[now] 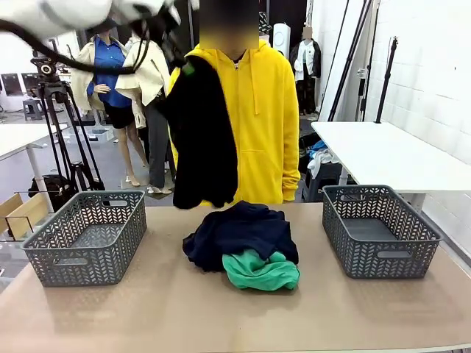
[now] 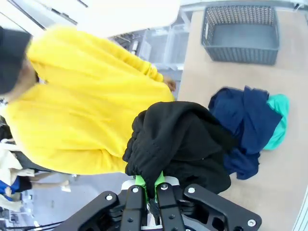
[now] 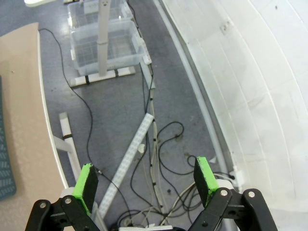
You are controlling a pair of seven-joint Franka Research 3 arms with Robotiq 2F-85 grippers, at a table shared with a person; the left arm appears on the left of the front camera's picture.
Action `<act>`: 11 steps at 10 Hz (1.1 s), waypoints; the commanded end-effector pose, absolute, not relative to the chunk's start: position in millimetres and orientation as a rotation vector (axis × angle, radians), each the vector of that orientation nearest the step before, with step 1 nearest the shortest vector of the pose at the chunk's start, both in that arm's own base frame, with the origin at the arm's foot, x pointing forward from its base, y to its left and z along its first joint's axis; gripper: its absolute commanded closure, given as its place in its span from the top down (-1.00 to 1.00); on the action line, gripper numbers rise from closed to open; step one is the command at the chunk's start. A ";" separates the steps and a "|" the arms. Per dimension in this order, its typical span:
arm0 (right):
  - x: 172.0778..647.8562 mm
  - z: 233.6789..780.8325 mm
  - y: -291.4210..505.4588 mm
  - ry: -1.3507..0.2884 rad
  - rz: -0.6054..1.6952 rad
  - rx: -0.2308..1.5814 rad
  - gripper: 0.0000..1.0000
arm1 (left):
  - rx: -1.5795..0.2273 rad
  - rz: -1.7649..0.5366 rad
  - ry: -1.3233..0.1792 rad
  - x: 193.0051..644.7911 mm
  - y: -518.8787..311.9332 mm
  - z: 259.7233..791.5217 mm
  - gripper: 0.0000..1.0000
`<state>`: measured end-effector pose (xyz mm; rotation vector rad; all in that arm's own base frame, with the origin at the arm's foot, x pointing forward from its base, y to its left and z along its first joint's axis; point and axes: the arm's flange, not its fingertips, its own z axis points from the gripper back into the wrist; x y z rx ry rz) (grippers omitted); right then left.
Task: Sort the tops and bottoms.
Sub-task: Lift clothes from the center of the table with your left hand, then sort the clothes according to human instructions.
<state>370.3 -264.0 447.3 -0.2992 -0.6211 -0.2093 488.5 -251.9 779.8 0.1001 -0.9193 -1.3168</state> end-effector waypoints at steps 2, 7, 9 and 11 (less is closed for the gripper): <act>369.8 447.1 -265.0 -0.615 -0.201 -0.301 1.00 | 0.154 -1.330 -0.969 455.4 -287.9 829.6 -1.00; 369.8 447.1 -265.0 -0.615 -0.201 -0.301 1.00 | 0.124 -1.397 -0.973 423.3 -305.9 836.4 -1.00; 369.8 447.1 -265.0 -0.615 -0.201 -0.301 1.00 | 0.124 -1.397 -0.973 423.3 -305.9 836.4 -1.00; 369.8 447.1 -265.0 -0.615 -0.201 -0.301 1.00 | 0.124 -1.397 -0.973 423.3 -305.9 836.4 -1.00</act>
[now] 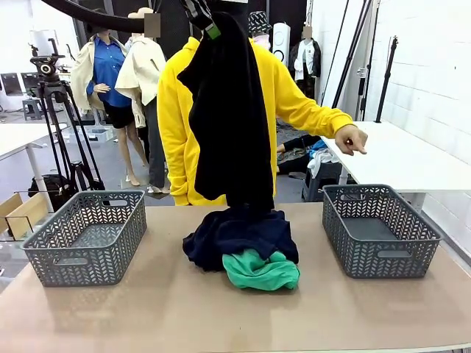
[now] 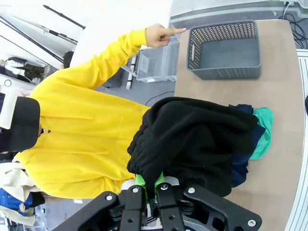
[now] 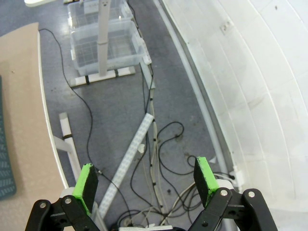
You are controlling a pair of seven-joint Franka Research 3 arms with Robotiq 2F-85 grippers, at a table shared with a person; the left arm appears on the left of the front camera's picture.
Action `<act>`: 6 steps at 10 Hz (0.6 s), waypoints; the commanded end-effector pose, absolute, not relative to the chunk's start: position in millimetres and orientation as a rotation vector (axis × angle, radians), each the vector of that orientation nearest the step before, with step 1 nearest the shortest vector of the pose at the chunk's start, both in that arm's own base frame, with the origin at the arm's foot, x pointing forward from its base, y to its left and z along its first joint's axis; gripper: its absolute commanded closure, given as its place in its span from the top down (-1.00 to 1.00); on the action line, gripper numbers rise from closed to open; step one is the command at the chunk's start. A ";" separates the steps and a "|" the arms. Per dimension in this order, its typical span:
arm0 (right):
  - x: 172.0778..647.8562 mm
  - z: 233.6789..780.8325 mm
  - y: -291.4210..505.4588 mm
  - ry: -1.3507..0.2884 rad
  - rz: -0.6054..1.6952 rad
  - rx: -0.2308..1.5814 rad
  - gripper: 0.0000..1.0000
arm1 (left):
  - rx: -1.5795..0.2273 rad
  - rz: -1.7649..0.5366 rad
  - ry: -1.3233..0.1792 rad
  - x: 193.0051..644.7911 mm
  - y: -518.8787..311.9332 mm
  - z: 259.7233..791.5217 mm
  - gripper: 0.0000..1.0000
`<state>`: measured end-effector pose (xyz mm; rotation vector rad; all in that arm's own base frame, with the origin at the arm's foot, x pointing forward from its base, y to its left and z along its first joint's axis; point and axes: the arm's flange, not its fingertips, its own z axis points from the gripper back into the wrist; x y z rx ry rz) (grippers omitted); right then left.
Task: Sort the tops and bottoms.
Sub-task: Sort the clothes according to human instructions.
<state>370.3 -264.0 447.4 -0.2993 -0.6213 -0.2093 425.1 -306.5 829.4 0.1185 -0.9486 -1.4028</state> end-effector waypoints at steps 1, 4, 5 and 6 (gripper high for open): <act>369.8 447.1 -265.0 -0.615 -0.201 -0.301 1.00 | 0.124 -1.397 -0.973 423.3 -305.9 836.4 -1.00; 369.8 447.1 -265.0 -0.615 -0.201 -0.301 1.00 | 0.124 -1.397 -0.973 423.3 -305.9 836.4 -1.00; 369.8 447.1 -265.0 -0.615 -0.201 -0.301 1.00 | 0.124 -1.397 -0.973 423.3 -305.9 836.4 -1.00; 369.8 447.1 -265.0 -0.615 -0.201 -0.301 1.00 | 0.124 -1.397 -0.973 423.3 -305.9 836.4 -1.00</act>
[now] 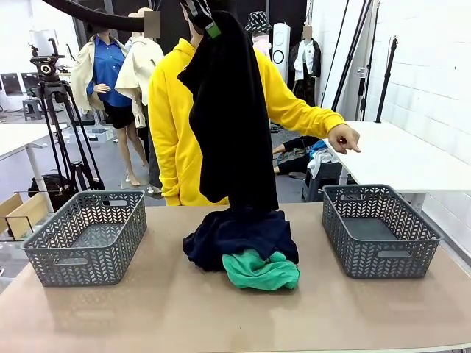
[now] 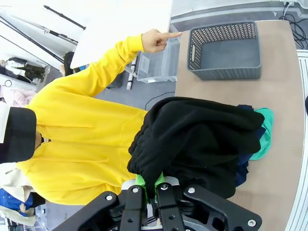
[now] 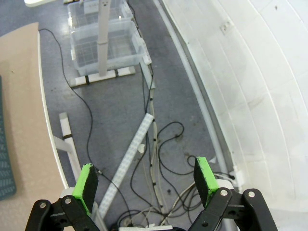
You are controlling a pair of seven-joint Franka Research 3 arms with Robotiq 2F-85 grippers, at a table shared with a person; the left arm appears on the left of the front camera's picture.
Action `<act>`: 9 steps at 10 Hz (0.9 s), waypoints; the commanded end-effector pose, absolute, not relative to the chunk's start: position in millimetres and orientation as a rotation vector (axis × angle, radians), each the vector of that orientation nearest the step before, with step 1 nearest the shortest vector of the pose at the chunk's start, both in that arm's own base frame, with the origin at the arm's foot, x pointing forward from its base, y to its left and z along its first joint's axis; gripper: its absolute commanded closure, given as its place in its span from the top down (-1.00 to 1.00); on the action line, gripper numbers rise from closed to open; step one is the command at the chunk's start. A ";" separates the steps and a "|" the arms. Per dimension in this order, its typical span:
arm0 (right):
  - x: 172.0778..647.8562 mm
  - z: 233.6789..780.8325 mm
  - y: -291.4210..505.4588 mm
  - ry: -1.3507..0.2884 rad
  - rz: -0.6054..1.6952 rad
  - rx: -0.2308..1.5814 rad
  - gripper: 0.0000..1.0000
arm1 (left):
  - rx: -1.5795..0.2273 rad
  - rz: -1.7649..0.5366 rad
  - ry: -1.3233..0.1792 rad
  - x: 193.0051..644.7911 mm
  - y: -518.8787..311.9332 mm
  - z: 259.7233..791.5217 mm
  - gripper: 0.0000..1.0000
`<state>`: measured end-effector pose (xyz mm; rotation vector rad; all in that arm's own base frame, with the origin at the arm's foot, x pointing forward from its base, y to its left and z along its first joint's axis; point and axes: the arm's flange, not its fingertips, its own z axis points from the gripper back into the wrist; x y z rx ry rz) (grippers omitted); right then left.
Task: Sort the tops and bottoms.
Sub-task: Sort the clothes according to human instructions.
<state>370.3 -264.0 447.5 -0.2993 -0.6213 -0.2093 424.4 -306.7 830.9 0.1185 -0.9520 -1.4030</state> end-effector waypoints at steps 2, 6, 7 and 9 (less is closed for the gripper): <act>369.8 447.1 -265.0 -0.615 -0.201 -0.301 1.00 | 0.124 -1.397 -0.973 423.3 -305.9 836.4 -1.00; 369.8 447.1 -265.0 -0.615 -0.201 -0.301 1.00 | 0.124 -1.397 -0.973 423.3 -305.9 836.4 -1.00; 369.8 447.1 -265.0 -0.615 -0.201 -0.301 1.00 | 0.124 -1.397 -0.973 423.3 -305.9 836.4 -1.00; 369.8 447.1 -265.0 -0.615 -0.201 -0.301 1.00 | 0.107 -1.410 -1.005 442.5 -352.9 838.6 -1.00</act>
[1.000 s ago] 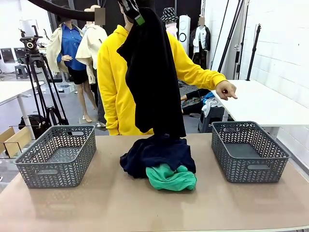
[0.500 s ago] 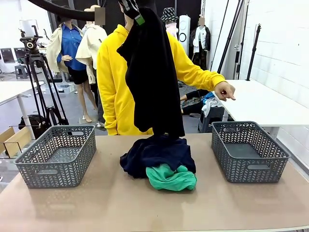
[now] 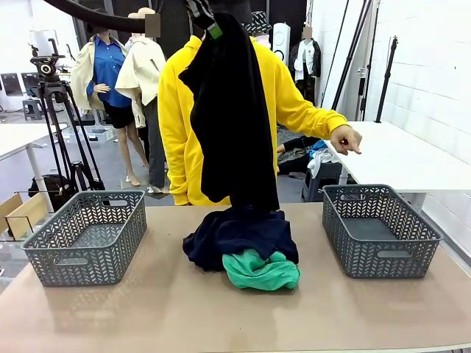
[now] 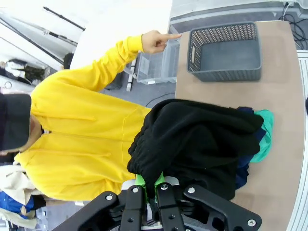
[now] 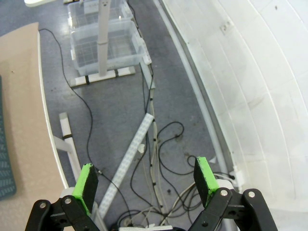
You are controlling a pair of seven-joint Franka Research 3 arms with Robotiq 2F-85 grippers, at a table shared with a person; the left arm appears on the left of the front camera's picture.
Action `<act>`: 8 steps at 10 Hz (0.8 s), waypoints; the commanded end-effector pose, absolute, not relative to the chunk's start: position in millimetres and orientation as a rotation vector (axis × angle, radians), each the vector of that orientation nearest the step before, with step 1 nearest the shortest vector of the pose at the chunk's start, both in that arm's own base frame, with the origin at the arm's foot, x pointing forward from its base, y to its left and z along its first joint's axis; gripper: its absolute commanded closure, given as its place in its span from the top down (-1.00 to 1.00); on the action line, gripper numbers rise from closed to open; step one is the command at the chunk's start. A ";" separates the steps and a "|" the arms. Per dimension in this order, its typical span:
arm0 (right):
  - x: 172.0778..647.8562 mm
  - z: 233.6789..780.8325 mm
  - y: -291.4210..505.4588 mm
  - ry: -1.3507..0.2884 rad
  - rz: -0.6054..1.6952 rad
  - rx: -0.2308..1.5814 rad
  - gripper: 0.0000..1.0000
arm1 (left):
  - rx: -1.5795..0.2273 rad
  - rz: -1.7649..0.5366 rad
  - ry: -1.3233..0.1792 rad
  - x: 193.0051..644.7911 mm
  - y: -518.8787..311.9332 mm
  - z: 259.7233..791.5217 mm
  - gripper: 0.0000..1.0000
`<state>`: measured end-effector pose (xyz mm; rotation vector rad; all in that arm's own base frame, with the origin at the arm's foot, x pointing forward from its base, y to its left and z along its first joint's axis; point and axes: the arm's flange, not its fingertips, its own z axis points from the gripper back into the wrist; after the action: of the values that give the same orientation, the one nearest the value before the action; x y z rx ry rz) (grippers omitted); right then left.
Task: Sort the tops and bottoms.
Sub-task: Sort the clothes according to human instructions.
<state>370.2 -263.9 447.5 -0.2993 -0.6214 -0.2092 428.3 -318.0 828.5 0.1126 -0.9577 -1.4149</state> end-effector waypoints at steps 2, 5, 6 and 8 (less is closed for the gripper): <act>369.8 447.1 -265.0 -0.615 -0.201 -0.301 1.00 | 0.071 -1.486 -1.126 466.7 -438.0 861.5 -1.00; 369.8 447.1 -265.0 -0.615 -0.201 -0.301 1.00 | -0.075 -1.565 -1.176 499.3 -540.6 862.0 -1.00; 369.8 447.1 -265.0 -0.615 -0.201 -0.301 1.00 | -0.093 -1.563 -1.181 507.3 -569.5 857.1 -1.00; 369.8 447.1 -265.0 -0.615 -0.201 -0.301 1.00 | -0.101 -1.529 -1.172 518.4 -609.6 828.0 -1.00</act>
<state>370.3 -263.9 447.3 -0.2992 -0.6209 -0.2090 465.0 -554.3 768.5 -0.1141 -1.1790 -1.5789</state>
